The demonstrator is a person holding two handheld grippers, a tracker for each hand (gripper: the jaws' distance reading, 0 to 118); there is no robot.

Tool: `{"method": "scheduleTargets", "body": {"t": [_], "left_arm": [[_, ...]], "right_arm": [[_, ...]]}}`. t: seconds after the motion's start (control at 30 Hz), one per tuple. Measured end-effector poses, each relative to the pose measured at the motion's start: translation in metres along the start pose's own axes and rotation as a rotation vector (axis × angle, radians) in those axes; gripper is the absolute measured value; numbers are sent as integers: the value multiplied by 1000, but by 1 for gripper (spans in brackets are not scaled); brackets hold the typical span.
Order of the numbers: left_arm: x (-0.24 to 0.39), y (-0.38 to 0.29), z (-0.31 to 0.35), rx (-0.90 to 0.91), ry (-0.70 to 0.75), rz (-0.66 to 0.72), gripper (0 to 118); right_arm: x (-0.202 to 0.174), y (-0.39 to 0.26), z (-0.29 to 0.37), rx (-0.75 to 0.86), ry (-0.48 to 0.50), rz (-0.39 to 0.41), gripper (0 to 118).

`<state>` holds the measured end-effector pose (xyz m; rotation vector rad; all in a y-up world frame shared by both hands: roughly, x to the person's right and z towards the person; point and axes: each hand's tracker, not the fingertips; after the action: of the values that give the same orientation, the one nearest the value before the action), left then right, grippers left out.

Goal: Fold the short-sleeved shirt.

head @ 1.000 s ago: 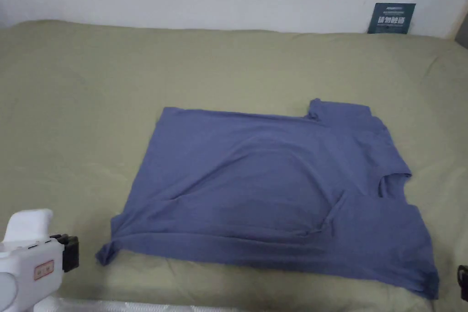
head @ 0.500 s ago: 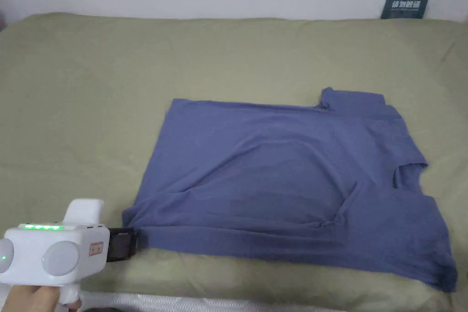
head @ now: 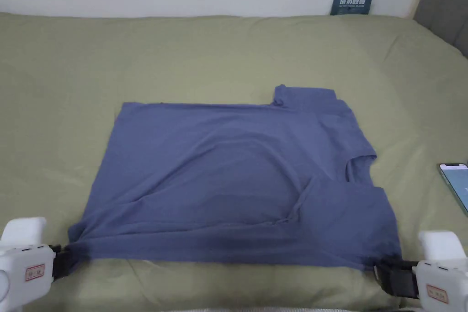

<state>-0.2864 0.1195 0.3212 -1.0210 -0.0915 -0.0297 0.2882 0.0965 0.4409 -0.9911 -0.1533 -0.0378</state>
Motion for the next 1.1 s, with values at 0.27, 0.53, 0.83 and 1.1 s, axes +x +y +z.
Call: {"method": "scheduleTargets", "body": {"t": [0.27,0.53,0.83,1.1], "left_arm": [[4,22,9,65,10,-7,2],[10,120,0,122,-5,-63,2],[14,199,-85,49,5,-34,2],[13,199,-124,-27,-51,-3,43]], "right_arm": [[7,28,15,25,8,-6,2],[14,134,30,159,20,-39,2],[8,222,-65,49,0,-25,2],[4,236,-107,-27,20,-5,55]]}}
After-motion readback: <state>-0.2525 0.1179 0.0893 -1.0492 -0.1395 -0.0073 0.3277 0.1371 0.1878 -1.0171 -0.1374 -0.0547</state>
